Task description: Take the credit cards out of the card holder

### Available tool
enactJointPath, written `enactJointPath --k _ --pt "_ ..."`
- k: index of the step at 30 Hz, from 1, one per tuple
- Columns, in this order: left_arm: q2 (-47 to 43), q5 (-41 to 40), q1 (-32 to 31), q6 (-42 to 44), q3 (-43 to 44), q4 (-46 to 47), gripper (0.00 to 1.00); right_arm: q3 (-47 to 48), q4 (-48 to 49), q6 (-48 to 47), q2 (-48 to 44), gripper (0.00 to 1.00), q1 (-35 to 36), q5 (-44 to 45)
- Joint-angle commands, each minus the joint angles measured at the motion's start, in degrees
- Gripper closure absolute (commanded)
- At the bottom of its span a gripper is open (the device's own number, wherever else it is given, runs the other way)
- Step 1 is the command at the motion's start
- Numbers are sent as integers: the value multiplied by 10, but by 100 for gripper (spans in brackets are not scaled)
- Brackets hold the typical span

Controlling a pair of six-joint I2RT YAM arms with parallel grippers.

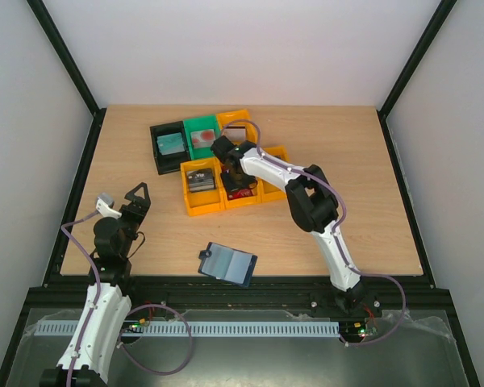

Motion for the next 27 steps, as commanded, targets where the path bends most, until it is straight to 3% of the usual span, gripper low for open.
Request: enactJointPath --k 1,13,27 --pt "-2 -5 3 2 -6 12 0 48 -31 0 52 98 -6 29" --pt "-3 -7 3 3 -6 12 0 76 58 28 71 98 -18 81" --pt "-3 -8 3 4 -8 15 0 12 61 -18 -67 98 -8 11"
